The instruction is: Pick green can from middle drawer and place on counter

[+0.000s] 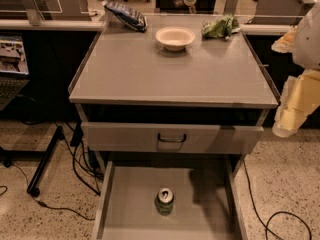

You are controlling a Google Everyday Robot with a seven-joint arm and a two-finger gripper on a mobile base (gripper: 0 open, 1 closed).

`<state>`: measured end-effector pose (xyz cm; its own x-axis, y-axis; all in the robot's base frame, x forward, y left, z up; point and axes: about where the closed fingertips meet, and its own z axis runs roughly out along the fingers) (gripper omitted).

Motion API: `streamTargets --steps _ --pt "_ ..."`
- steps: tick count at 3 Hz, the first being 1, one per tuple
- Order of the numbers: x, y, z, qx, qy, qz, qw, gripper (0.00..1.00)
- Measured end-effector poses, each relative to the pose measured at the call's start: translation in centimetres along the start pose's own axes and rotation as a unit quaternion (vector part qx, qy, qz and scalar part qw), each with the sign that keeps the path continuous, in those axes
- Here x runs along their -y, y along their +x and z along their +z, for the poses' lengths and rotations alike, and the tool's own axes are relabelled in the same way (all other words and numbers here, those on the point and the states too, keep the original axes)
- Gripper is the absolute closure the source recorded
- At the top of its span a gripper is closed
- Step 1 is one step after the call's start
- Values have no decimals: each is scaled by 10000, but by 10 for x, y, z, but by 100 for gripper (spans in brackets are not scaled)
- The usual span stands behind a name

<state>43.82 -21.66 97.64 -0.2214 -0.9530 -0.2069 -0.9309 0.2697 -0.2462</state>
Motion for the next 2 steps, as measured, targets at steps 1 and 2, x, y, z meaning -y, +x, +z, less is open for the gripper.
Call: streamTargets --steps 1,2 --pt "-2 -5 -1 20 39 19 10000 0" --pt "-22 -35 9 403 -20 426 9983 0"
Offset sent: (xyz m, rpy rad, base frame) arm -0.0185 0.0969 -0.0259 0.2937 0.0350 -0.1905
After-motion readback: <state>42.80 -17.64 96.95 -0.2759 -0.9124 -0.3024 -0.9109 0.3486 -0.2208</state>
